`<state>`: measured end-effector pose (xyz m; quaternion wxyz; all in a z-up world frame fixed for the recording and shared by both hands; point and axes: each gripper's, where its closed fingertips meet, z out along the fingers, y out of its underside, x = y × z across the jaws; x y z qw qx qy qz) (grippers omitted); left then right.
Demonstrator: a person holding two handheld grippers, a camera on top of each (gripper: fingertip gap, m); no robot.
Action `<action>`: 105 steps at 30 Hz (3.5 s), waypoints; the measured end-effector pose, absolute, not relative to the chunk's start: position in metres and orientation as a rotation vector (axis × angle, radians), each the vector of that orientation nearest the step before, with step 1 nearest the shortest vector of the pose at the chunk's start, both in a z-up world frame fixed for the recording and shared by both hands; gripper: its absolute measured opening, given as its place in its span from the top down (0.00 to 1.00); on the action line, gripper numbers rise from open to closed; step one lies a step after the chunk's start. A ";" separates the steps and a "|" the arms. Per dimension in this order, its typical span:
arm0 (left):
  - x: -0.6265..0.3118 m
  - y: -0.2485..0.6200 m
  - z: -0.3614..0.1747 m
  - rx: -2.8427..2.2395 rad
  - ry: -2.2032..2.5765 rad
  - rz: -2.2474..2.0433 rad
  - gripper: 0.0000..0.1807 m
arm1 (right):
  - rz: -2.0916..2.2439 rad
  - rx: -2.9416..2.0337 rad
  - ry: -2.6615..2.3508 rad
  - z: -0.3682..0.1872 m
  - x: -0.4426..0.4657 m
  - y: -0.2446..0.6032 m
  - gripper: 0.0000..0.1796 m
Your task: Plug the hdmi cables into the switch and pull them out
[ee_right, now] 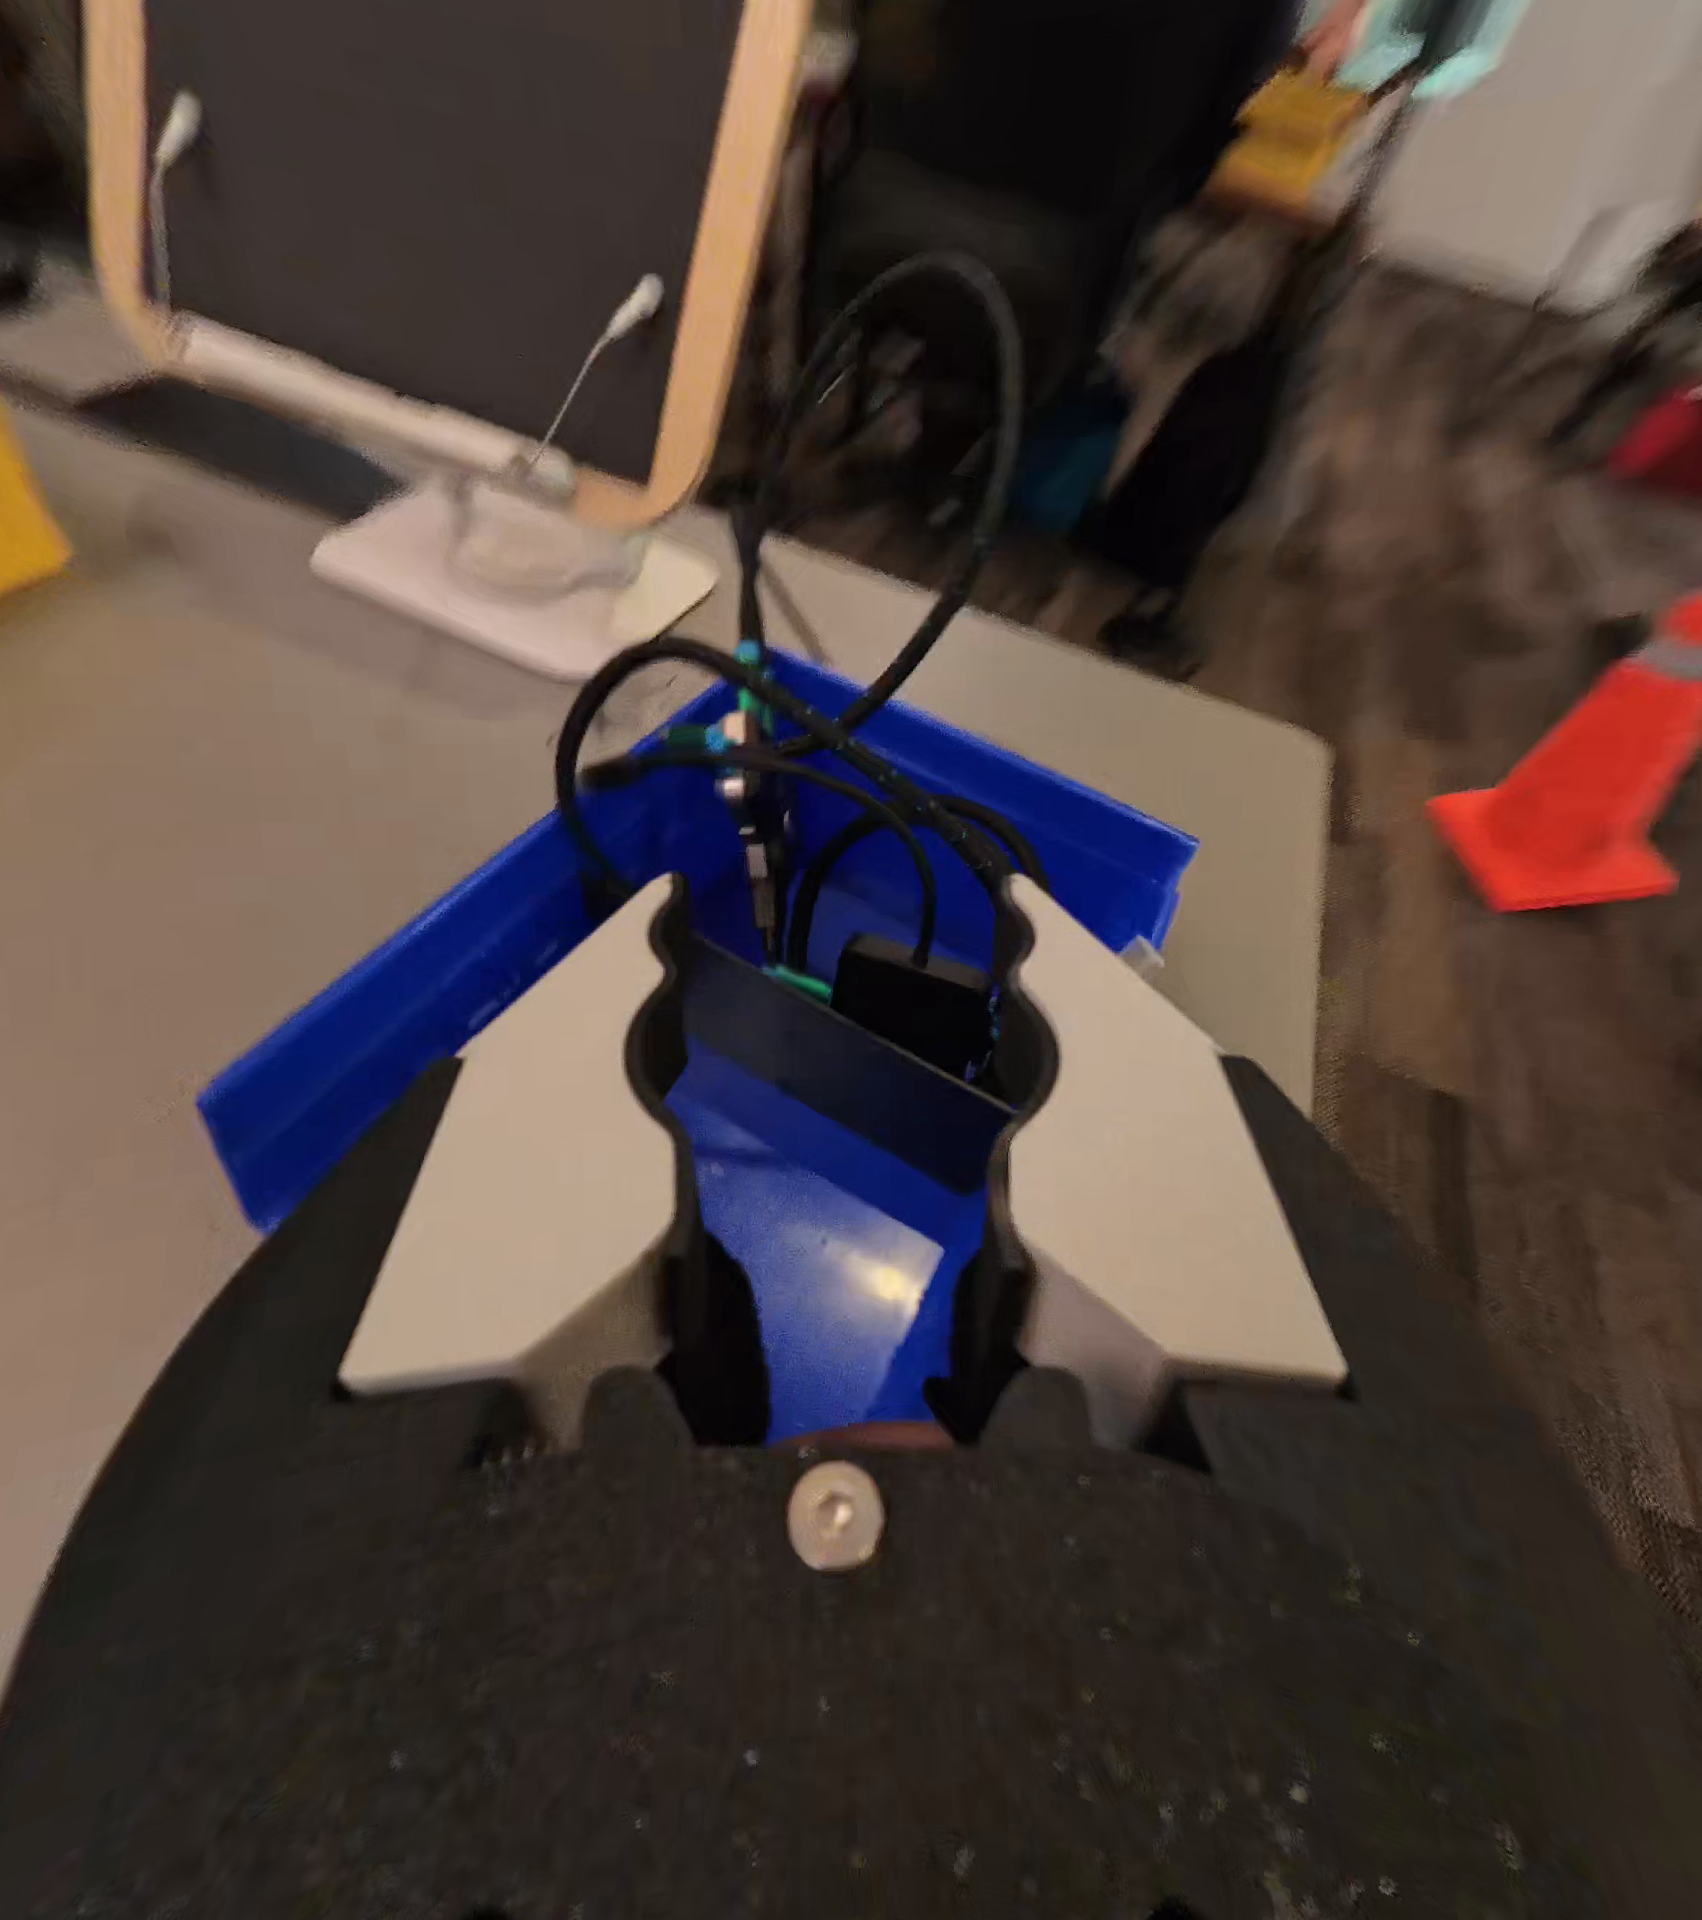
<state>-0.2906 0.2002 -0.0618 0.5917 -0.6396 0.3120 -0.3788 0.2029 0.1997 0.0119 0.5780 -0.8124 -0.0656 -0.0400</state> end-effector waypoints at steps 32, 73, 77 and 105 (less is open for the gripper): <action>-0.395 0.263 -0.089 -1.600 0.642 -0.314 0.91 | -0.054 -1.693 0.099 -0.082 0.092 0.153 0.70; 0.033 0.192 -0.128 -1.949 0.928 -0.650 0.81 | -0.184 -1.839 0.568 -0.128 0.190 0.112 0.89; 0.031 0.210 -0.130 -1.965 0.876 -0.481 0.97 | -0.282 -1.830 0.654 -0.128 0.193 0.102 0.98; -0.242 0.180 -0.105 -1.931 0.569 -0.305 0.98 | -0.111 -1.840 0.254 -0.104 -0.056 0.123 0.98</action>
